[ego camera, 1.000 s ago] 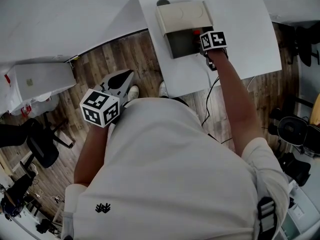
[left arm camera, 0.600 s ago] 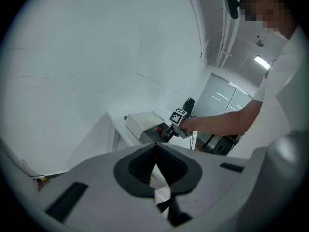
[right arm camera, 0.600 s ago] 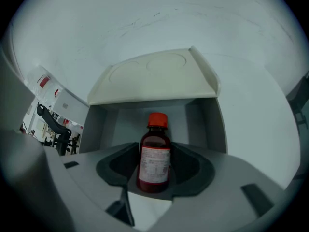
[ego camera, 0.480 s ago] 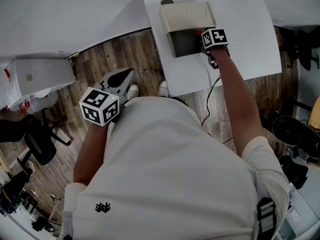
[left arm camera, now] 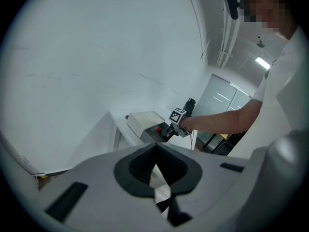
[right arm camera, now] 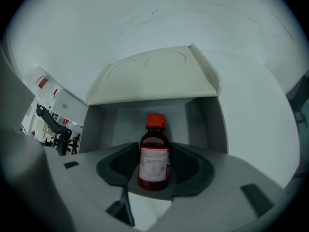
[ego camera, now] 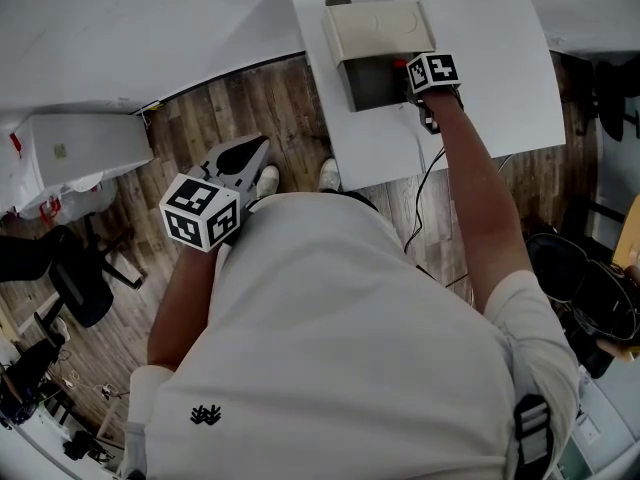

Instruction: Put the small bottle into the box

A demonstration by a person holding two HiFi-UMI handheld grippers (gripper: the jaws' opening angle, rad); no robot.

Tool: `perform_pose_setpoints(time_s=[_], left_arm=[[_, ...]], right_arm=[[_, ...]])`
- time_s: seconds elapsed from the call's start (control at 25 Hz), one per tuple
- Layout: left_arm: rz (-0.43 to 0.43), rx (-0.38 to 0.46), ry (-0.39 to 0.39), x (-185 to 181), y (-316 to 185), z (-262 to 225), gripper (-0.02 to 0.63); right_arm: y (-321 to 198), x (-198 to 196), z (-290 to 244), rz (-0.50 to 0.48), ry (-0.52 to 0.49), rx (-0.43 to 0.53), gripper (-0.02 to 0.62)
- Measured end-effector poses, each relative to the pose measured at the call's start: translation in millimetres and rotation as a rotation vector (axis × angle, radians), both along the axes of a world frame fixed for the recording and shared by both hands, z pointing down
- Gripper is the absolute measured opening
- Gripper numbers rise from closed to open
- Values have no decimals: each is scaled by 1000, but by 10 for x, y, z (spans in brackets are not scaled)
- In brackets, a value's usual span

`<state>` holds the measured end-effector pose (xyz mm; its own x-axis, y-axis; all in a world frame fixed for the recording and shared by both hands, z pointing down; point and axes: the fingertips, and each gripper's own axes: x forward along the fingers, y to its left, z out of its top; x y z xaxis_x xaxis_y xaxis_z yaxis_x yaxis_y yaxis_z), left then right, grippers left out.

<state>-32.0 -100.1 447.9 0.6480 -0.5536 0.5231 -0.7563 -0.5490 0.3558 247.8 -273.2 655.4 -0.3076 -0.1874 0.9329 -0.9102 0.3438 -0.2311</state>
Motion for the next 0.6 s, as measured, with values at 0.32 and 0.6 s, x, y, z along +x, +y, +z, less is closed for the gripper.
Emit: perform_pose_setpoints(time_s=[0.32,0.6], left_arm=[[-4,2,-2,-56,25,7,6],[13,1,6,-42,58,10,6]], right_arm=[[-29,2,-31,15,-2,27,209],[-17,37,-82,34,11,53,198]])
